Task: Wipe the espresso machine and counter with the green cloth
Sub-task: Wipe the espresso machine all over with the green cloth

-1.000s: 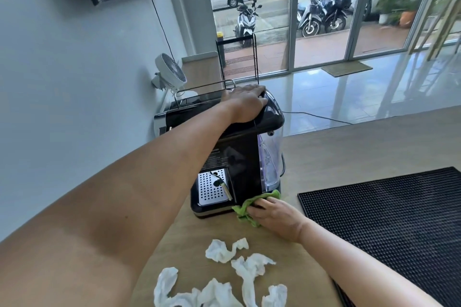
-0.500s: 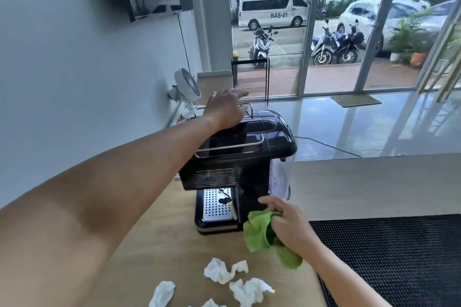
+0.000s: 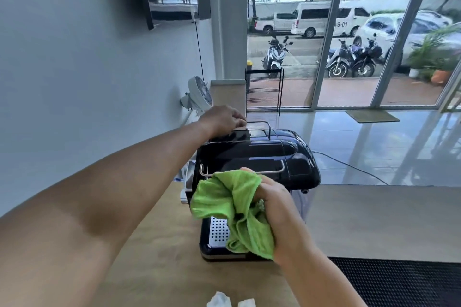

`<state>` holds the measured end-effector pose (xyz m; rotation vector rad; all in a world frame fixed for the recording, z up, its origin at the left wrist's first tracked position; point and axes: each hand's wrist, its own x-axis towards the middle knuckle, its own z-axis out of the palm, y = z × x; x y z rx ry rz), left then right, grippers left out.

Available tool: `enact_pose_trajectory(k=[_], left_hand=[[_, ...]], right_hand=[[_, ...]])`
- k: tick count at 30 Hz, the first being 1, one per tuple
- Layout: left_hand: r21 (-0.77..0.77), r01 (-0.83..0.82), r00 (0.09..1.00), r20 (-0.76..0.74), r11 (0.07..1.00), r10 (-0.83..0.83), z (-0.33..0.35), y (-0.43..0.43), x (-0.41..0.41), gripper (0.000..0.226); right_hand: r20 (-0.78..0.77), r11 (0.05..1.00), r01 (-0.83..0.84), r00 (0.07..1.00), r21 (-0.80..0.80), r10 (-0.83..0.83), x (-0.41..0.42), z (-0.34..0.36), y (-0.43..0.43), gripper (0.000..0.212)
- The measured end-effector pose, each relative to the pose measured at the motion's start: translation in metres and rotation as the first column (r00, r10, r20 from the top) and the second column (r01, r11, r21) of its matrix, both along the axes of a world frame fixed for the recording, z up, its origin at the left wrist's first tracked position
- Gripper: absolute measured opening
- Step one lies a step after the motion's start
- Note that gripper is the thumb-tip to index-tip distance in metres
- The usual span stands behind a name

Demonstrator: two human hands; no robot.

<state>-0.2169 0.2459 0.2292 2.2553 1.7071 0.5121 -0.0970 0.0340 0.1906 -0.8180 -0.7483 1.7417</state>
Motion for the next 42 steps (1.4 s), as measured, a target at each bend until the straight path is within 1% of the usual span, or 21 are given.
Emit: enact_pose_trajectory(k=[3,6,10,11,12,13,14,16,17,20,22,26,29,31,34,38,42], left_hand=[[-0.029,-0.016,1.0,-0.027,0.999,0.015,-0.002,0.013,0.001,0.021],[-0.066,-0.006,0.999,-0.047,0.998,0.003,0.002,0.022,-0.001,0.016],[-0.098,0.01,0.997,-0.08,0.995,-0.018,0.009,0.02,-0.006,0.015],[-0.104,-0.004,0.997,-0.073,0.995,-0.004,0.009,0.019,-0.01,0.015],[-0.115,-0.026,0.998,-0.056,0.993,0.019,0.009,0.017,-0.013,0.014],[-0.129,-0.052,0.998,-0.037,0.99,0.048,0.008,0.016,-0.017,0.013],[-0.149,-0.077,0.997,-0.021,0.986,0.075,0.007,0.014,-0.021,0.012],[-0.202,-0.113,0.993,0.015,0.973,0.119,0.007,0.012,-0.027,0.013],[-0.242,-0.125,0.99,0.039,0.962,0.139,0.008,0.01,-0.03,0.012],[-0.398,-0.15,0.968,0.129,0.905,0.217,0.012,0.001,-0.036,0.005],[-0.455,-0.15,0.949,0.183,0.878,0.257,0.014,-0.007,-0.038,0.005],[-0.54,-0.115,0.909,0.281,0.834,0.307,0.014,-0.02,-0.043,0.018],[-0.573,-0.1,0.869,0.347,0.813,0.352,0.013,-0.028,-0.046,0.017],[-0.596,-0.106,0.846,0.366,0.796,0.387,0.011,-0.032,-0.048,0.017],[-0.6,-0.093,0.818,0.409,0.794,0.405,0.008,-0.038,-0.047,0.017],[-0.592,-0.084,0.817,0.42,0.802,0.396,0.004,-0.044,-0.042,0.017],[-0.578,-0.096,0.795,0.444,0.81,0.412,0.0,-0.05,-0.038,0.014]], right_hand=[[0.029,1.0,-0.025,0.999,-0.011,0.025,0.0,0.002,0.002,0.042],[0.048,0.999,-0.044,0.998,-0.001,0.044,0.004,0.004,0.004,0.034],[0.08,1.0,-0.017,0.997,0.026,0.015,0.02,0.009,0.012,0.038],[0.09,0.999,0.004,0.996,0.045,-0.008,0.025,0.011,0.016,0.031],[0.107,0.997,0.027,0.994,0.066,-0.034,0.031,0.013,0.022,0.026],[0.124,0.996,0.042,0.991,0.076,-0.051,0.037,0.016,0.028,0.025],[0.135,0.996,0.058,0.989,0.069,-0.067,0.043,0.018,0.035,0.023],[0.174,0.993,0.104,0.978,0.05,-0.111,0.055,0.023,0.051,0.01],[0.197,0.991,0.123,0.972,0.054,-0.131,0.061,0.026,0.058,0.008],[0.246,0.989,0.138,0.958,0.05,-0.146,0.078,0.035,0.084,0.021],[0.285,0.992,0.119,0.95,0.049,-0.128,0.087,0.038,0.099,0.025],[0.356,0.997,0.055,0.932,0.05,-0.069,0.098,0.037,0.124,0.031],[0.434,0.998,0.054,0.898,0.038,-0.065,0.103,0.033,0.136,0.03],[0.463,0.997,0.054,0.883,0.05,-0.071,0.106,0.03,0.141,0.027],[0.481,0.997,0.047,0.874,0.058,-0.07,0.108,0.028,0.145,0.025],[0.515,0.999,0.007,0.856,0.052,-0.033,0.115,0.021,0.143,0.028],[0.562,0.996,0.056,0.823,0.063,-0.081,0.117,0.015,0.145,0.022]])
